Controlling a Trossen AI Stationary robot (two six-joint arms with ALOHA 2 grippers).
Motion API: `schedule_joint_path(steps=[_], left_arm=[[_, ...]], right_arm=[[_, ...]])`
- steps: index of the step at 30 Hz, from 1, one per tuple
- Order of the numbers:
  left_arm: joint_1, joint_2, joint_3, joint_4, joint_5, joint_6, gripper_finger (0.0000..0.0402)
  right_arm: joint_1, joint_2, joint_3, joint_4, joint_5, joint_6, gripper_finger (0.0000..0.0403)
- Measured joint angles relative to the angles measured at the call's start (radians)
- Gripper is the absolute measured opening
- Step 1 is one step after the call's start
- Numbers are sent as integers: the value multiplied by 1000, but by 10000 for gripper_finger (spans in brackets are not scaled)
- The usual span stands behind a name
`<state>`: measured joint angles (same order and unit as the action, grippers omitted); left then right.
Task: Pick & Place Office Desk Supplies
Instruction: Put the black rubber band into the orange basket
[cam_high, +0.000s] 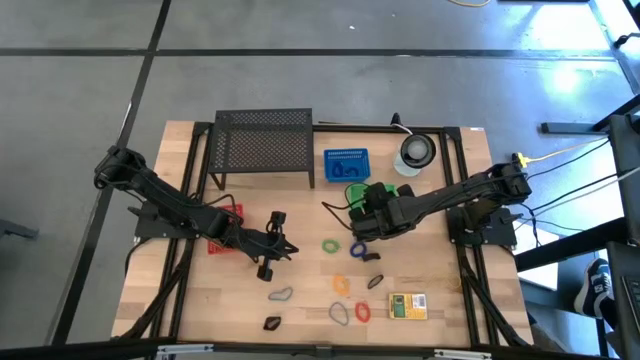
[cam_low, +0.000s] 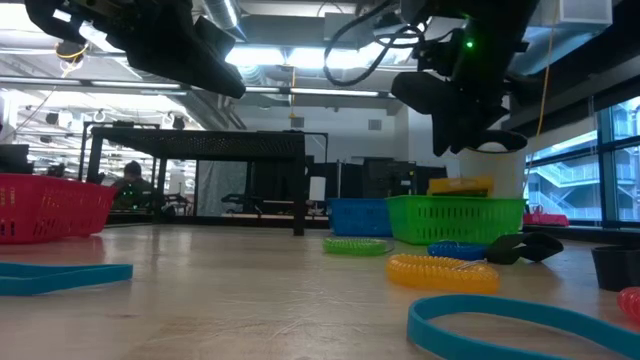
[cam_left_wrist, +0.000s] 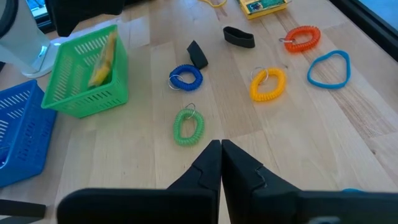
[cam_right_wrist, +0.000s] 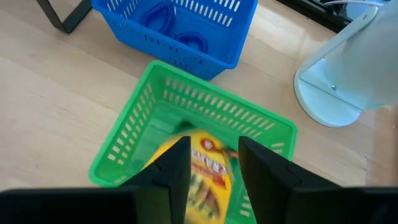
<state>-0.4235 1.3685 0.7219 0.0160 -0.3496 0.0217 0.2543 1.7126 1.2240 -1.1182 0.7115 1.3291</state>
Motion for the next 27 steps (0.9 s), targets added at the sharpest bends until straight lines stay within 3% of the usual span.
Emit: schedule_joint_path(steps=[12, 20, 27], left_arm=[[0, 0, 0, -20, 0, 0, 2], [0, 0, 0, -20, 1, -12, 1], [0, 0, 0, 15, 61, -36, 8]], right_arm=[[40, 0, 129, 4, -170, -157, 124], [205, 0, 156, 12, -308, -219, 104], [346, 1, 142, 18, -331, -163, 102]])
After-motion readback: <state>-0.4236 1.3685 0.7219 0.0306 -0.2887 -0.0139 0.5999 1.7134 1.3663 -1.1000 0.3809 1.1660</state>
